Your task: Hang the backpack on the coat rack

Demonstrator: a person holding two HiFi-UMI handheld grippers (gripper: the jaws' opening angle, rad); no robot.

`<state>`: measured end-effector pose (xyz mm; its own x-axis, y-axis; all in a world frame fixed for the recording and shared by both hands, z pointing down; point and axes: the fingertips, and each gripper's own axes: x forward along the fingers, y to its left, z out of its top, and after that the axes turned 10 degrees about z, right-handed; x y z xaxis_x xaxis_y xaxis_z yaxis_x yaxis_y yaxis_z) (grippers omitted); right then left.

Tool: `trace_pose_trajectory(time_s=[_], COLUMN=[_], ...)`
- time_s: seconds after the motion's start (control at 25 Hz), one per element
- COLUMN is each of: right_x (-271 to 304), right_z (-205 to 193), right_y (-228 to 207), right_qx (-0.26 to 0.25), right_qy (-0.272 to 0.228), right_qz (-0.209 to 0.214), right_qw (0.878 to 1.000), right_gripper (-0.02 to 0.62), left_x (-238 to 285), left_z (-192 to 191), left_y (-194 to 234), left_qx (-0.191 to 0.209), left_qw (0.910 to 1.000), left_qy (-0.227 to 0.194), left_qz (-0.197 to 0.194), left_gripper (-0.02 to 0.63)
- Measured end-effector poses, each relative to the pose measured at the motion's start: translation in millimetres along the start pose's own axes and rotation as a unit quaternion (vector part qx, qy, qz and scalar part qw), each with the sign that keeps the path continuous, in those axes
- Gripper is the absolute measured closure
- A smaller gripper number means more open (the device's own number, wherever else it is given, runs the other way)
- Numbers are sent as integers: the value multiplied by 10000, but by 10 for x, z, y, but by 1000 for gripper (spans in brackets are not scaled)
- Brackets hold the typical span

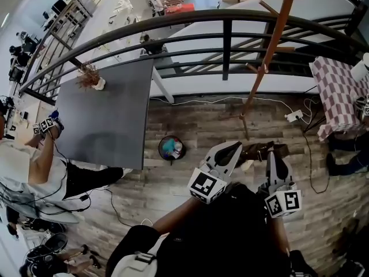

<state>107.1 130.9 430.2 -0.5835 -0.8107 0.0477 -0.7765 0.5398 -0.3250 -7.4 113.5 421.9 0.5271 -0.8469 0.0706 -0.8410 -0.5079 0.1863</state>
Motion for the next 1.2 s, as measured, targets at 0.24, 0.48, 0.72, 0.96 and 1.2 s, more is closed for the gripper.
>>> trace_pose_trajectory(time_s=[0.24,0.48,0.72,0.96,1.2], right_x=[210,456,609,829,991], right_z=[4,55,22,112,172], right_y=[-69,-227,-428,-656,-855], right_qx=[166,126,175,184,242], right_qy=[80,190,299,294,313], right_qz=[-66,173,338,435,535], right_qw=[9998,9996,9988,9985,9978], right_gripper=[569,569,569,568,569], left_x=[156,453,810,1116,1316], left_z=[9,20,-1,80,90], left_y=[116,169,230,337,370], left_qx=[-148,-111,-167,-235,-202], left_qw=[9999,9999,9996,9993,9987], left_qy=[61,109,101,117,94], left_qz=[-19,61,190,275,452], left_gripper=[598,598,598,598,598])
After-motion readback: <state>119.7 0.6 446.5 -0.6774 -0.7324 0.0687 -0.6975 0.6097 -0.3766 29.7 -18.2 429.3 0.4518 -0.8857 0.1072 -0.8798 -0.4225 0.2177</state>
